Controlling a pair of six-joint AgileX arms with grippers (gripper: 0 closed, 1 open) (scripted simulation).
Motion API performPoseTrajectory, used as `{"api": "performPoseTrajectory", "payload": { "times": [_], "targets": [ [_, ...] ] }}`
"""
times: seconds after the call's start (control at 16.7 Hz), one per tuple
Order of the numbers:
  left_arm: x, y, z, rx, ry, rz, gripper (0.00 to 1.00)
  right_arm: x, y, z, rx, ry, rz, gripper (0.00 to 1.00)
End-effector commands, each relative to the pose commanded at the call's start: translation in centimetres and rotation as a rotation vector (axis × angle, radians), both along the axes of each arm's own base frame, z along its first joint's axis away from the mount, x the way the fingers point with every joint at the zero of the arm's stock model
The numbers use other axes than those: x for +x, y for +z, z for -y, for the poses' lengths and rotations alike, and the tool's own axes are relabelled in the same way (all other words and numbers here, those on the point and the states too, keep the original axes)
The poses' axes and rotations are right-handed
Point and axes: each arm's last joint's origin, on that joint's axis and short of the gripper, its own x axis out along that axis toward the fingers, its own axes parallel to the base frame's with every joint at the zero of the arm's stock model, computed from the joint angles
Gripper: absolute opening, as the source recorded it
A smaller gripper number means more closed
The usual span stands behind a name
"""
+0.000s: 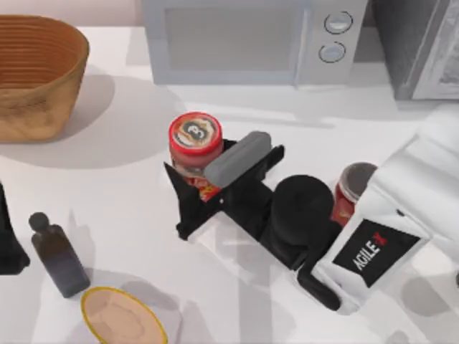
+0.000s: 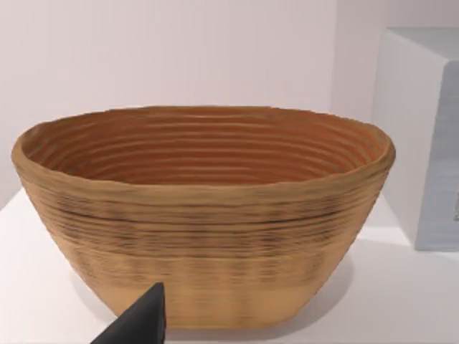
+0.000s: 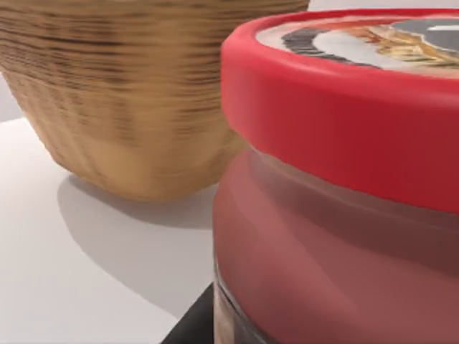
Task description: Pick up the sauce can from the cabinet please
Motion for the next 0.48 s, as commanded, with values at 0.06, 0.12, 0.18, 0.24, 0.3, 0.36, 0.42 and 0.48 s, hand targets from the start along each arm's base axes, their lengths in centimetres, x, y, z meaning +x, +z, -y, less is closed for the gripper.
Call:
{"api": "performPoseTrajectory", "payload": {
  "times": [0.06,0.12,0.18,0.24,0.3,0.36,0.42,0.48],
  "targets": [
    [0.0,0.0,0.0,0.0,0.0,0.0,1.0,0.0,0.0,0.0,0.0,0.0,0.0,0.23],
    [0.0,0.0,0.0,0.0,0.0,0.0,1.0,0.0,0.0,0.0,0.0,0.0,0.0,0.3],
    [0.0,0.0,0.0,0.0,0.0,0.0,1.0,0.0,0.0,0.0,0.0,0.0,0.0,0.38],
    [0.0,0.0,0.0,0.0,0.0,0.0,1.0,0.0,0.0,0.0,0.0,0.0,0.0,0.45],
    [0.0,0.0,0.0,0.0,0.0,0.0,1.0,0.0,0.0,0.0,0.0,0.0,0.0,0.53],
    [0.0,0.0,0.0,0.0,0.0,0.0,1.0,0.0,0.0,0.0,0.0,0.0,0.0,0.6],
    [0.0,0.0,0.0,0.0,0.0,0.0,1.0,0.0,0.0,0.0,0.0,0.0,0.0,0.68],
    [0.0,0.0,0.0,0.0,0.0,0.0,1.0,0.0,0.0,0.0,0.0,0.0,0.0,0.75]
  ]
}}
